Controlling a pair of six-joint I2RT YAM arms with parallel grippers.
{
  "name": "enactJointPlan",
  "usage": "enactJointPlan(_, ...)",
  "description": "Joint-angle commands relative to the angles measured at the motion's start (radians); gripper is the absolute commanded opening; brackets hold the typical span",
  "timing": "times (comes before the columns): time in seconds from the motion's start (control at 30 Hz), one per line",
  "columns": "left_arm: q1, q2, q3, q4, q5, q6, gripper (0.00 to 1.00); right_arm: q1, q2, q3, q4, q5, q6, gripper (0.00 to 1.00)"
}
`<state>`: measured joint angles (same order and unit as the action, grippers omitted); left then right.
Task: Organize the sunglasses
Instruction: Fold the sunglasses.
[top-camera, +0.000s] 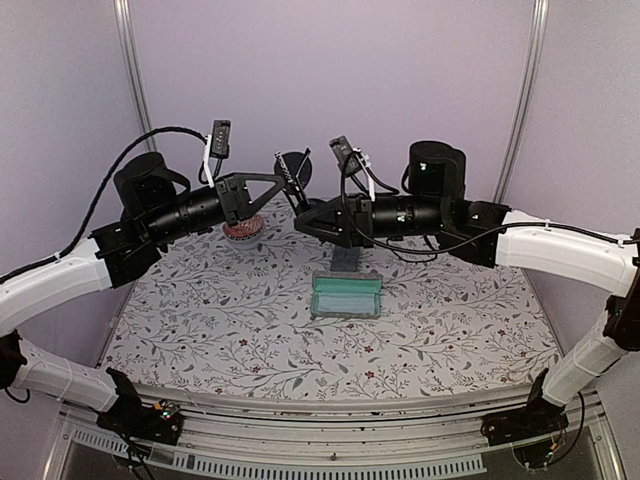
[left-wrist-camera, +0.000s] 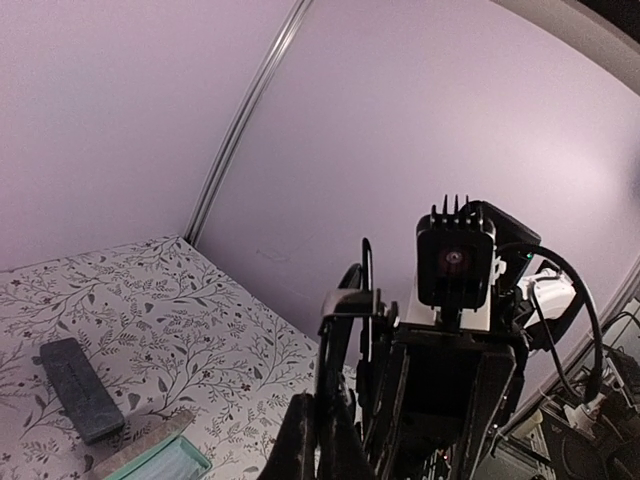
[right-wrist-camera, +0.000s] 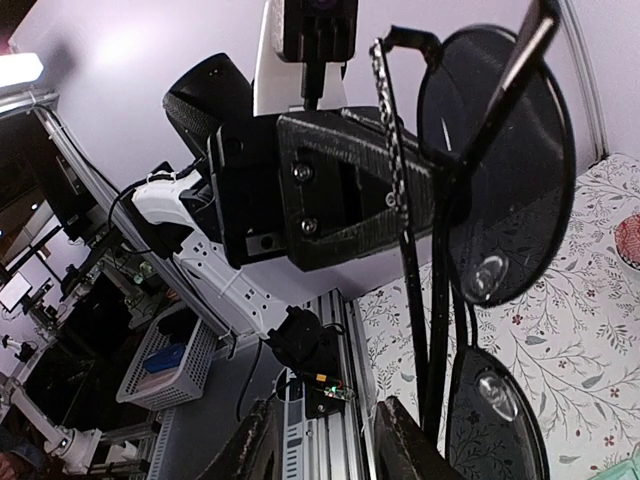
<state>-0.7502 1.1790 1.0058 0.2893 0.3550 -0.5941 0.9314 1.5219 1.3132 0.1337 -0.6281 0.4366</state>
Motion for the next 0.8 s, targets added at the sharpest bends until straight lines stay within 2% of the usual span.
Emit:
enactJointPlan(0.0,0.006,0.0,-0.02,0.005,0.087,0.017,0.0,0.001,0.046,0.043,0.054,0.094,0.092,0.35)
enactJointPlan(0.2,0.007,-0.01,-0.033,-0.015,0.074,0.037,0.0,0.003,-0.065,-0.051,0.168,0.07,0.094,0.37)
enactJointPlan(0.3,0.006,-0.004,-0.034,-0.02,0.08,0.039,0.0,0.002,-0.115,-0.076,0.166,0.144,0.093,0.41)
enactJointPlan(0.43,0.006,-0.002,-0.036,-0.021,0.095,0.038,0.0,-0.001,-0.143,-0.078,0.109,0.338,0.118,0.47)
enactJointPlan(0.53,0.006,-0.001,-0.038,-0.018,0.118,0.037,0.0,-0.002,-0.113,-0.038,0.042,0.384,0.102,0.49)
enactJointPlan(0.67,0.005,-0.004,-0.041,-0.013,0.138,0.036,0.0,-0.003,-0.07,0.012,0.002,0.361,0.077,0.49)
enactJointPlan(0.77,0.005,-0.009,-0.045,-0.01,0.144,0.037,0.0,-0.003,-0.056,0.027,-0.008,0.36,0.069,0.43)
